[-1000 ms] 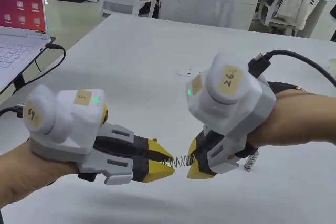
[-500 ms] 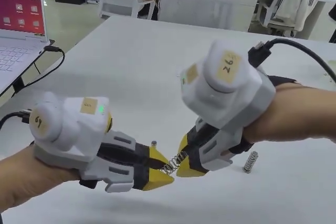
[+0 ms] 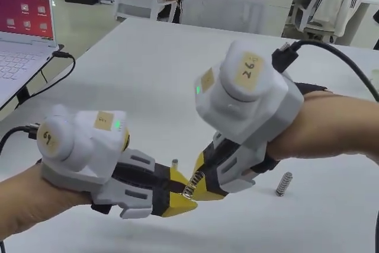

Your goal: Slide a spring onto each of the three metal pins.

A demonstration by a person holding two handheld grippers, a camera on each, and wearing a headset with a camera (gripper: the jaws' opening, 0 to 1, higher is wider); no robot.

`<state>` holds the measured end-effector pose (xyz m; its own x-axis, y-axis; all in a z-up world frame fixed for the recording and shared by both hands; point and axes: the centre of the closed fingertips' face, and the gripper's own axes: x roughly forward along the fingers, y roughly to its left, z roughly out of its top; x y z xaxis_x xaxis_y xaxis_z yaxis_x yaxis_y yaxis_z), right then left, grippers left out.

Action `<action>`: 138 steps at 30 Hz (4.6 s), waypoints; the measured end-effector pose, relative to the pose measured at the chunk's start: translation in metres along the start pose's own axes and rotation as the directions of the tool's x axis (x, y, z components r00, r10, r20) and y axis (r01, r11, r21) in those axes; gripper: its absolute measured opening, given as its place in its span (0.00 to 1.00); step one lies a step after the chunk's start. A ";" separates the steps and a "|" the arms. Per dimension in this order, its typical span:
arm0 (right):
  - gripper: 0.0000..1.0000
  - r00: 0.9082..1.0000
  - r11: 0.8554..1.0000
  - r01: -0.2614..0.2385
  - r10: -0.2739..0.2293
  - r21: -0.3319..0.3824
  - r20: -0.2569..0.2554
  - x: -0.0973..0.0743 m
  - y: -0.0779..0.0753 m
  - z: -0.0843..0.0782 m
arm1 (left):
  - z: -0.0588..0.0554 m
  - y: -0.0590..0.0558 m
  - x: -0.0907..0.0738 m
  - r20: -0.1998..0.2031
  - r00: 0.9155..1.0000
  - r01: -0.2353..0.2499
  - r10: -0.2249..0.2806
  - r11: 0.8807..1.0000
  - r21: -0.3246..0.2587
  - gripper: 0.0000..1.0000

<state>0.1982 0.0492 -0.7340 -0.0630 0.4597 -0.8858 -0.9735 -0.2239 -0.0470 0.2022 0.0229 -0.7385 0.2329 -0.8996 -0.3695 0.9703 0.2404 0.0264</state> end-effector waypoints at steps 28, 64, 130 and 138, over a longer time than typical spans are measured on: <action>0.08 1.000 1.000 0.016 -0.015 0.015 -0.026 -0.001 -0.010 -0.010 | -0.006 0.008 -0.005 -0.002 1.000 -0.024 0.024 0.999 -0.048 0.13; 0.08 0.992 0.983 0.117 -0.109 0.138 -0.065 -0.034 -0.043 -0.061 | -0.028 0.047 -0.045 0.019 0.974 -0.220 0.228 0.955 -0.199 0.46; 0.09 0.981 0.976 0.111 -0.078 0.189 -0.178 0.012 -0.096 -0.102 | -0.055 0.052 -0.048 -0.003 0.958 -0.276 0.288 0.917 -0.289 0.61; 0.09 0.978 0.977 0.105 -0.067 0.188 -0.196 0.024 -0.095 -0.107 | -0.056 0.052 -0.049 -0.006 0.958 -0.275 0.286 0.916 -0.291 0.60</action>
<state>0.3123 -0.0105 -0.8003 0.0467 0.2968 -0.9538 -0.9986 -0.0090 -0.0517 0.2376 0.0994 -0.7708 0.5004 -0.7909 -0.3522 0.8058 0.5742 -0.1446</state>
